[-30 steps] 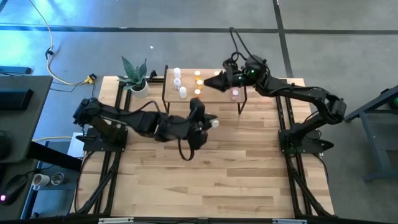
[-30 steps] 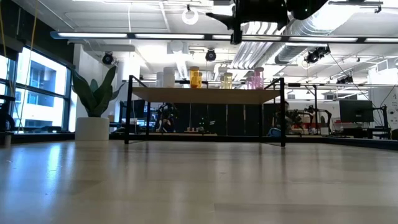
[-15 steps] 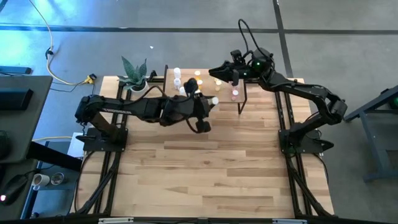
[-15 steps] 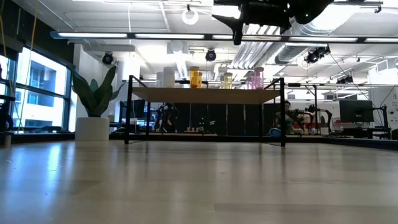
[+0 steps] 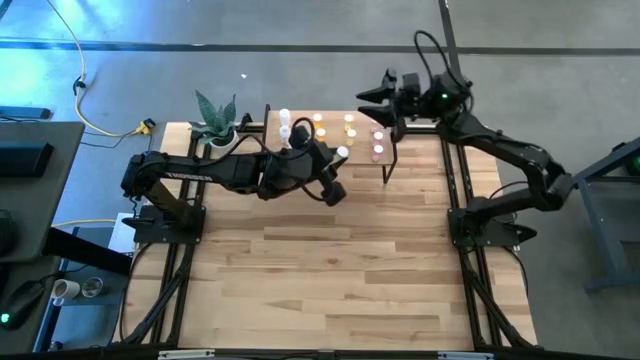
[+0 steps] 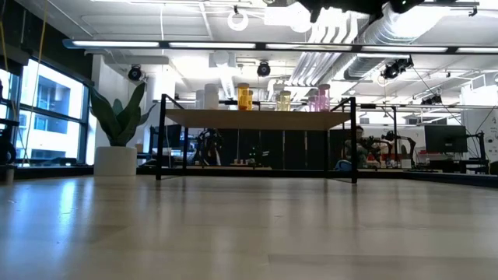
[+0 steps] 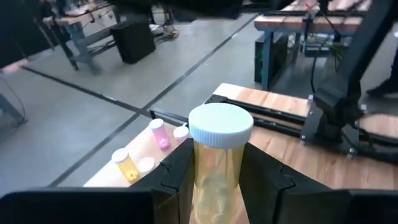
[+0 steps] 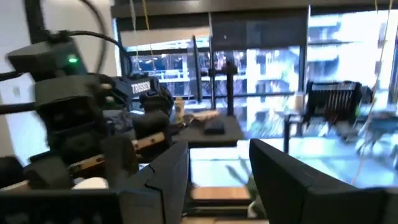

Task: Pick and place medicine bottles onto shelf by color
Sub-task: Put the yellow pill bottle on the shelf aligned with the other yellow pill bottle

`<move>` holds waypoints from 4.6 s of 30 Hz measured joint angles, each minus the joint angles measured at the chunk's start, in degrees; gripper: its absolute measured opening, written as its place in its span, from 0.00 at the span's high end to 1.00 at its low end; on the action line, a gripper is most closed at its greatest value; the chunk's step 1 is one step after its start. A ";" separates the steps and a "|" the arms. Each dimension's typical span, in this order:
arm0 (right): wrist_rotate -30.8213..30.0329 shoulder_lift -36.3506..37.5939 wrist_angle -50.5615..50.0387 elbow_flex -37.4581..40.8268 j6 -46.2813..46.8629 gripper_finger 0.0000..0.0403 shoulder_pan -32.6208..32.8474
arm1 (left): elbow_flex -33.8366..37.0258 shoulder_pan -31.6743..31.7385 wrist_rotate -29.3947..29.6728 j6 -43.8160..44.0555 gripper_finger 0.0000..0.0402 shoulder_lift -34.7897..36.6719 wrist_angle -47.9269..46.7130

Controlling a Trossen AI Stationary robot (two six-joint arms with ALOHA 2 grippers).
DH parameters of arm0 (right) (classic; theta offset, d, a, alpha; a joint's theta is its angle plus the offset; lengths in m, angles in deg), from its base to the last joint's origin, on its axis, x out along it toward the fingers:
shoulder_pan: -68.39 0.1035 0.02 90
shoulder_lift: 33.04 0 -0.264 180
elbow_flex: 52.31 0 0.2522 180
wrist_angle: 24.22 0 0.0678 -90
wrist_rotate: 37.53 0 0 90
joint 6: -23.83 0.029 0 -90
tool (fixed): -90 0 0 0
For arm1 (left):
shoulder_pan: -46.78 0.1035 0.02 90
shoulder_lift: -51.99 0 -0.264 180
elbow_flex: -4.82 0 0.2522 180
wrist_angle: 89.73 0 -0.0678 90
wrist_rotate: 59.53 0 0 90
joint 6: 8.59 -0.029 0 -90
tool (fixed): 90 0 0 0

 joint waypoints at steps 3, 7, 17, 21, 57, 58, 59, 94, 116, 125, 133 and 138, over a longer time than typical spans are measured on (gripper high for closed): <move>0.12 2.19 -0.79 0.00 -2.40 0.60 0.00 | 0.00 0.00 0.95 2.12 0.76 0.00 0.00; 0.18 4.41 -1.91 0.00 -2.71 0.60 0.00 | -0.02 -0.02 1.53 2.13 0.76 0.00 -0.28; -1.38 3.81 -22.13 -13.01 -4.37 0.49 3.14 | -0.02 0.51 1.26 -0.77 0.76 0.00 -0.96; -3.35 0.73 -38.84 -21.62 -8.40 0.48 4.69 | -0.02 1.57 1.01 -3.14 0.76 0.00 -1.00; -21.24 -8.28 -59.79 -27.26 -21.17 0.48 17.56 | -0.07 5.18 -3.35 -7.68 0.76 -1.16 -1.24; -21.24 -8.28 -59.78 -27.25 -20.90 0.48 17.78 | -0.07 5.18 -3.60 -8.16 0.76 -1.16 -0.91; -21.25 -8.28 -59.78 -27.26 -20.82 0.48 18.02 | -0.07 5.18 -3.96 -9.19 0.76 -1.16 -0.65; -23.80 -8.34 -61.71 -27.23 -14.77 0.67 18.52 | 0.00 5.14 -4.20 -12.63 0.63 -1.16 -2.49; -27.15 -7.54 -62.95 -27.19 -11.29 0.73 18.40 | -0.04 5.47 -0.25 -13.59 0.45 1.16 -8.54; -31.29 -3.85 -63.87 -27.19 -11.37 0.73 18.01 | -0.04 5.95 0.06 -14.27 0.45 5.87 -12.97; -34.51 3.08 -64.44 -27.20 -11.43 0.73 14.26 | -0.02 7.33 0.14 -15.05 0.45 13.14 -13.79; -34.80 3.57 -63.69 -24.71 -11.31 0.73 12.80 | -0.02 7.89 -0.04 -13.57 0.45 18.45 -13.75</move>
